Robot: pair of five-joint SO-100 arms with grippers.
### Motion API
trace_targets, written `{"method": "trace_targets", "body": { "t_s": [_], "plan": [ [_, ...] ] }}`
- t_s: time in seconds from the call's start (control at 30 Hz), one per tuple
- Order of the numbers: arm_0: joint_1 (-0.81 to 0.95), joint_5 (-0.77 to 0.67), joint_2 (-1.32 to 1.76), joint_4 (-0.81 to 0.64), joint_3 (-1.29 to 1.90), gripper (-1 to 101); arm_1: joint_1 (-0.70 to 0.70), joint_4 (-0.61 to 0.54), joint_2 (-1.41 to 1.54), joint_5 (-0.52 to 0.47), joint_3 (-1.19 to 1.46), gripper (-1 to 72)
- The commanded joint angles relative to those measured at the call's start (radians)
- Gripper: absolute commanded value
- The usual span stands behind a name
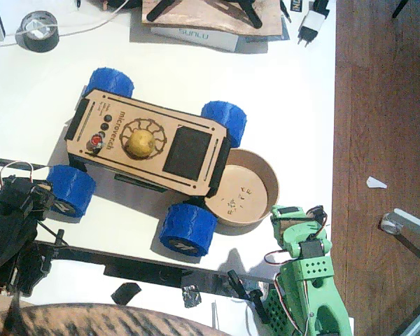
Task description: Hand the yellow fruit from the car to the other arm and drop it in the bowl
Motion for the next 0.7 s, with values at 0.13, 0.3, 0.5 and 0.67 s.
{"method": "trace_targets", "body": {
  "t_s": [0.13, 0.3, 0.5, 0.67],
  "plan": [
    [-0.003, 0.012, 0.031, 0.054, 0.000, 0, -0.014, -0.014, 0.003, -0.018, -0.009, 0.0],
    [-0.003, 0.012, 0.026, 0.051, 0.000, 0, -0.014, -0.014, 0.003, -0.018, -0.009, 0.0],
    [-0.003, 0.012, 0.026, 0.051, 0.000, 0, -0.014, -0.014, 0.003, -0.018, -0.009, 0.0],
    [-0.003, 0.012, 0.018, 0.035, 0.000, 0, -0.014, -0.014, 0.003, -0.018, -0.009, 0.0]
  ]
}}
